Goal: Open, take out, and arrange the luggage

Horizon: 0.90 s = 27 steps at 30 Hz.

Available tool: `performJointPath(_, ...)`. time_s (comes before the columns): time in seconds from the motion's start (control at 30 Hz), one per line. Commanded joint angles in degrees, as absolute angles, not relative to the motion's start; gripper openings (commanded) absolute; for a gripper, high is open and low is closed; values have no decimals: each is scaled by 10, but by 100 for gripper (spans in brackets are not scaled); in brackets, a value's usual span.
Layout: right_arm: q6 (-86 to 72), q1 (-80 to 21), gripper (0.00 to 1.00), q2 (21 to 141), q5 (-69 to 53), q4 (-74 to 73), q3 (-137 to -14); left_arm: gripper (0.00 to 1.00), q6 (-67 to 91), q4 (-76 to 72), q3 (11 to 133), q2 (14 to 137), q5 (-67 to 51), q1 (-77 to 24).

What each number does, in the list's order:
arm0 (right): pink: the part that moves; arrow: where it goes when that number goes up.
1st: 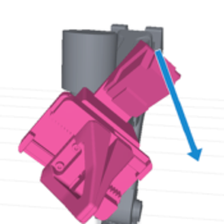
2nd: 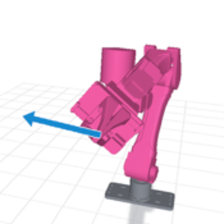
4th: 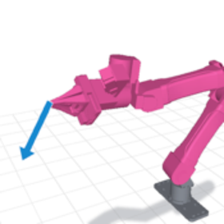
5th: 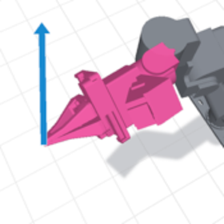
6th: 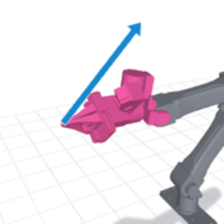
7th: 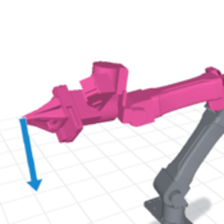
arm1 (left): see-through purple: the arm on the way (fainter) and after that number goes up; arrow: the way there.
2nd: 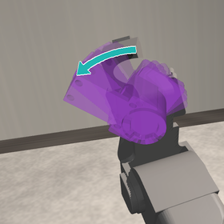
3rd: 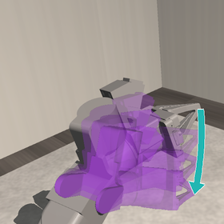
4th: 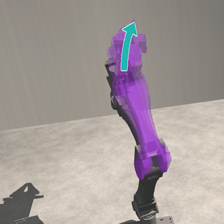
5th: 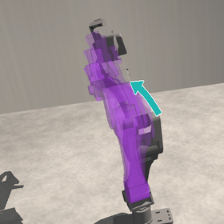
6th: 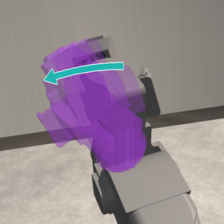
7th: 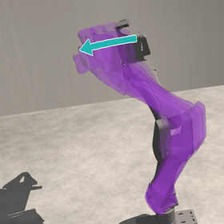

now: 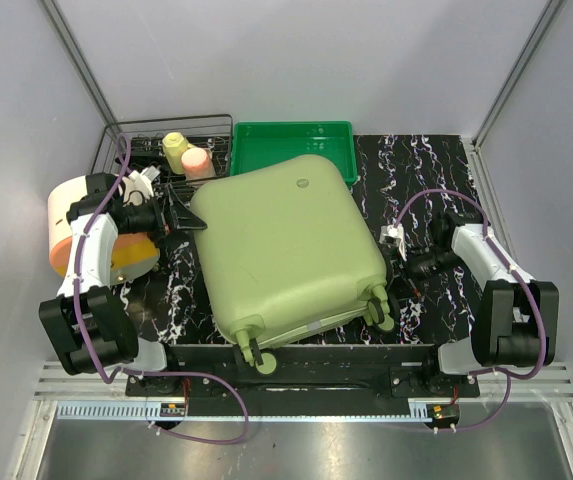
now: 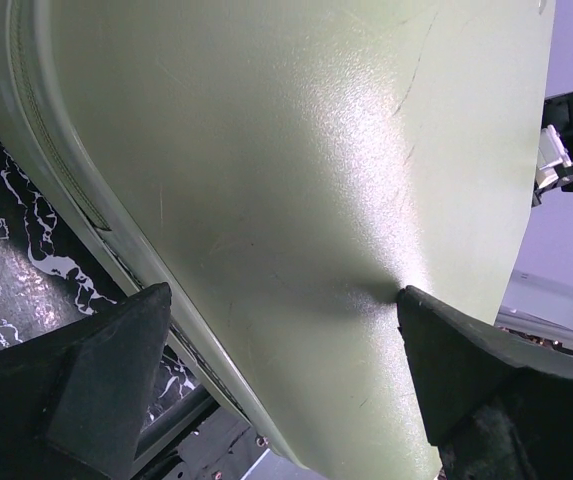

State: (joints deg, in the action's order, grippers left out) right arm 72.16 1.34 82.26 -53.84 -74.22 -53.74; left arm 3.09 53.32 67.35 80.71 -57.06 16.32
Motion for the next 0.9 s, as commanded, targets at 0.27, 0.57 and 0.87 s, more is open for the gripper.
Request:
performJointPath(0.27, 657, 31, 0, 791, -529, -692, -535, 99, 28, 504, 666, 807, -555, 163)
performJointPath(0.57, 591, 44, 0, 737, -516, -476, -522, 99, 24, 504, 662, 811, -552, 164)
performJointPath(0.87, 708, 46, 0, 765, -627, -388, -541, 98, 4, 526, 681, 837, -541, 158)
